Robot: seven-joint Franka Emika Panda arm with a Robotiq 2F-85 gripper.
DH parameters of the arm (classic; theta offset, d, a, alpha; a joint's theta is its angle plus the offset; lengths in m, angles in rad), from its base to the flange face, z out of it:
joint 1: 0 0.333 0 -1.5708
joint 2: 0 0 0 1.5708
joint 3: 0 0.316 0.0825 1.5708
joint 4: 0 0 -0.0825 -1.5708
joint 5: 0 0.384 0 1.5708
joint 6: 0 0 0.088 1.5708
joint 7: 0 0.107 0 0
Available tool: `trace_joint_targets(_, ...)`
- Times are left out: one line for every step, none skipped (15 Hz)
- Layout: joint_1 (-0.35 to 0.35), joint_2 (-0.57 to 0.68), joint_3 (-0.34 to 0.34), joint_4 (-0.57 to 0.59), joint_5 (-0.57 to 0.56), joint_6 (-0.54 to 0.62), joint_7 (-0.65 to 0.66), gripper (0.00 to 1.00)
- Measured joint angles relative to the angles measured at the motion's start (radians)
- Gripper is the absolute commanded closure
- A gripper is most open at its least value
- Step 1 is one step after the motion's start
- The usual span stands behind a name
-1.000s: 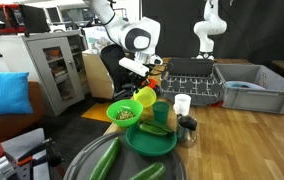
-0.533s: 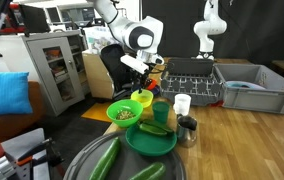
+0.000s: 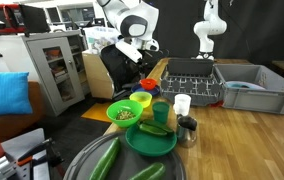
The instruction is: Pour the contents of the yellow bowl into the green bowl
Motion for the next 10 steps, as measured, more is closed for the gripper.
trace_joint_targets(-0.012,-0.031,0.033,-0.027,0.048,0.034,-0.033,0.00)
trace_joint_targets(-0.026,-0.068,0.070,-0.065,0.107,0.069,-0.072,0.00)
trace_joint_targets(-0.039,-0.105,0.096,-0.106,0.145,0.096,-0.100,0.00)
trace_joint_targets(-0.047,-0.130,0.107,-0.140,0.158,0.113,-0.111,0.00)
trace_joint_targets(-0.053,-0.140,0.110,-0.159,0.161,0.121,-0.118,0.00)
trace_joint_targets(-0.060,-0.140,0.110,-0.166,0.162,0.125,-0.124,0.00)
trace_joint_targets(-0.064,-0.139,0.110,-0.168,0.162,0.126,-0.129,0.00)
trace_joint_targets(-0.065,-0.138,0.110,-0.168,0.163,0.126,-0.130,0.00)
trace_joint_targets(-0.065,-0.138,0.112,-0.168,0.163,0.127,-0.130,0.00)
trace_joint_targets(-0.064,-0.138,0.113,-0.168,0.163,0.128,-0.130,0.00)
